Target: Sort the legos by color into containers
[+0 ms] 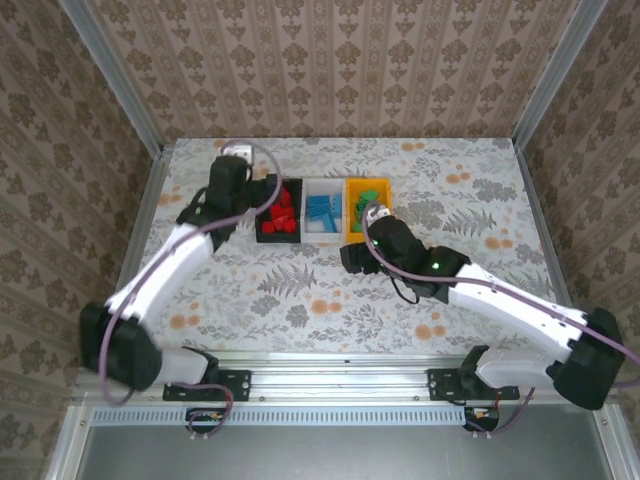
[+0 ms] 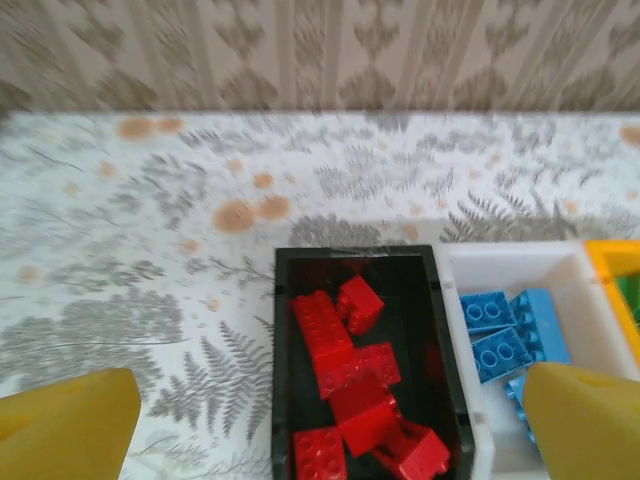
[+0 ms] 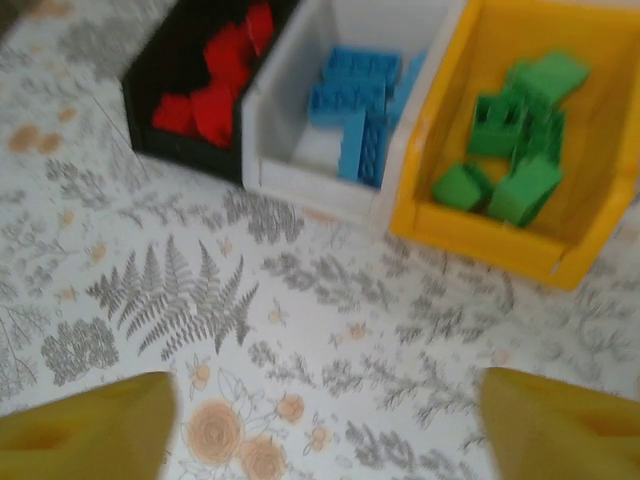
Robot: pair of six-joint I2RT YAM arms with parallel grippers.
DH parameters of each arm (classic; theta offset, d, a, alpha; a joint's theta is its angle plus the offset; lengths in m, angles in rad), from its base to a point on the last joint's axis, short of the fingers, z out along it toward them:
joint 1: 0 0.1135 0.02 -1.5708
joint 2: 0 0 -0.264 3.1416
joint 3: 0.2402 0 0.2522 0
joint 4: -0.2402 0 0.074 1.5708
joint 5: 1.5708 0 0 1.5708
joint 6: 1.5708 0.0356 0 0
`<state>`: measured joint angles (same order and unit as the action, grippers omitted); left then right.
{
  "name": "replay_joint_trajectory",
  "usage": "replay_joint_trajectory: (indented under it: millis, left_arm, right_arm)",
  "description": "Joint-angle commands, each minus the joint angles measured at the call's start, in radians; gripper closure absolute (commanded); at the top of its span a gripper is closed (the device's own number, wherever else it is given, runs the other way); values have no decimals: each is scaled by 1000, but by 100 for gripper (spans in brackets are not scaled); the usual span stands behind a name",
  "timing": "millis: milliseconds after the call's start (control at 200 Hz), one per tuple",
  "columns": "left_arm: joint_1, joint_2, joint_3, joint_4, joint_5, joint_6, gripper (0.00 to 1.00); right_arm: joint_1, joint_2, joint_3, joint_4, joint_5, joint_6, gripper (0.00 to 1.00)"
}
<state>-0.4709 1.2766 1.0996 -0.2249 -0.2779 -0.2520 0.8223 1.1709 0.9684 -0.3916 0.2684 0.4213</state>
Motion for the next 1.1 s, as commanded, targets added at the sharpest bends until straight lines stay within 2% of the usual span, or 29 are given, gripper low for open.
replay_joint_trajectory:
  millis: [0,40,70,125,175,250,280,335,435,515,565,700,780,845,885,940,990,1095]
  left_arm:
    - [-80,-166,-200,136,-260,26,0]
    - [-76,-232,-291,198,-197,44,0]
    - [-75,-274,-351,234,-202,40,0]
    - [-74,-331,-432,257,-335,-40,0]
    - [-54,-349,-473,245,-484,-105,0]
    - [6,-348,-523,279,-554,-62,0]
    - [47,-346,-557,347,-523,9,0]
    - [117,-335,-656,565,-374,168,0]
    - [241,-229,-817,938,-294,226,0]
    - [279,-104,-820,1015,-241,310,0]
    - [306,-18,-820,1081,-188,312,0]
    - [333,216,-843,1370,-129,334,0]
    - [340,193,-804,1233,-51,322,0]
    - [370,247,-785,1236,-9,301,0]
    - [390,288,-785,1309,12,309,0]
    - [400,243,-777,1209,32,276,0]
    - [417,269,-782,1266,55,279,0]
    - [419,264,-765,1221,69,276,0]
  right_arm:
    - [56,-100,-22,99,189,-74,0]
    - [70,-126,-80,209,246,-91,0]
    - [73,-143,-137,321,264,-139,0]
    - [73,-147,-206,461,279,-256,0]
    - [71,-134,-213,495,343,-271,0]
    - [49,-120,-188,458,428,-232,0]
    - [29,-121,-191,462,420,-241,0]
    - [-9,-134,-228,528,384,-305,0]
    - [-103,-183,-342,687,349,-398,0]
    - [-209,-236,-428,748,301,-362,0]
    - [-275,-267,-483,782,258,-332,0]
    - [-423,-289,-617,921,179,-352,0]
    - [-501,-280,-681,980,163,-367,0]
    - [-568,-259,-729,1050,134,-372,0]
    - [-606,-232,-740,1080,115,-377,0]
    - [-650,-175,-743,1114,87,-406,0]
    - [-685,-129,-744,1136,39,-429,0]
    - [-711,-41,-742,1209,-32,-483,0]
